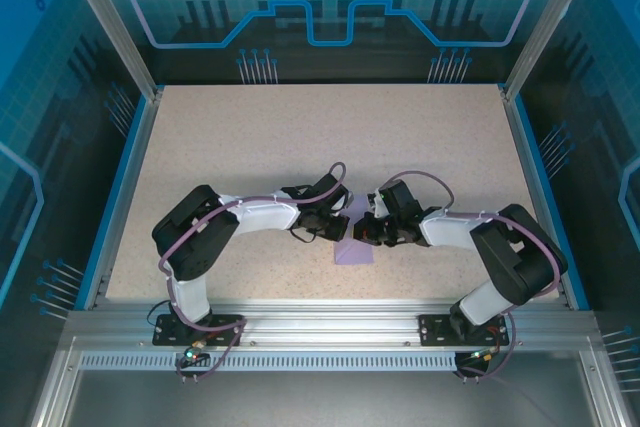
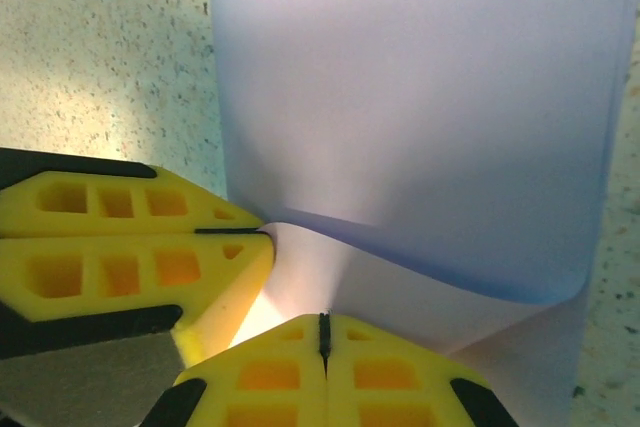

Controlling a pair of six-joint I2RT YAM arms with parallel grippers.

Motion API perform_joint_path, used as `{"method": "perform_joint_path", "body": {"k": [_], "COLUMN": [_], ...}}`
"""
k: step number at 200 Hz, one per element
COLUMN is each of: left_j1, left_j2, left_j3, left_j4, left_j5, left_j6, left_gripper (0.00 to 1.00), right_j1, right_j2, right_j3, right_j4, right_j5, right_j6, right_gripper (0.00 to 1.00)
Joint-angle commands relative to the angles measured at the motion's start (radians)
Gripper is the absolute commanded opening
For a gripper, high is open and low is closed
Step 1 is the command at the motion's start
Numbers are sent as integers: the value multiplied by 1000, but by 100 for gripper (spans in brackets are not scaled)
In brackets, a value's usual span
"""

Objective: Fold a paper plane with a square sheet of paper (fold left side to right side)
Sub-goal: Fold the triangle a second time at the center of the table.

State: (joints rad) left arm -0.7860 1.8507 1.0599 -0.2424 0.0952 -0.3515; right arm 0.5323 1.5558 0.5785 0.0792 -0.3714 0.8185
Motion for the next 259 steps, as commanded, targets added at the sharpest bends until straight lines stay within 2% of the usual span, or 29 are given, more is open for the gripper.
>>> {"method": "perform_joint_path", "body": {"k": [1, 81, 127, 165, 186, 232, 259], "left_j1": [5, 5, 5, 8, 7, 7, 8], "left_j2": [27, -14, -105, -213, -253, -241, -195], "left_j3": [15, -10, -19, -26, -52, -124, -140], "left_j4": [-52, -46, -48, -98, -90, 39, 96], "left_j5": [20, 4, 7, -21, 54, 327, 396], "left_j6": [27, 23, 2, -8, -34, -126, -157], "left_gripper": [8, 10, 30, 39, 37, 33, 32], "right_j1": [11, 10, 11, 11, 11, 11, 11], "right_j2": [16, 47, 44, 36, 34, 33, 33], "right_j3": [15, 18, 12, 12, 17, 17, 19], "right_j4": [-41, -105, -139, -151, -160, -167, -167], "right_j5": [23, 49, 62, 66, 68, 70, 68], "right_j6": [-25, -21, -24, -32, -36, -41, -44], "right_gripper": [1, 1, 1, 1, 1, 1, 2]}}
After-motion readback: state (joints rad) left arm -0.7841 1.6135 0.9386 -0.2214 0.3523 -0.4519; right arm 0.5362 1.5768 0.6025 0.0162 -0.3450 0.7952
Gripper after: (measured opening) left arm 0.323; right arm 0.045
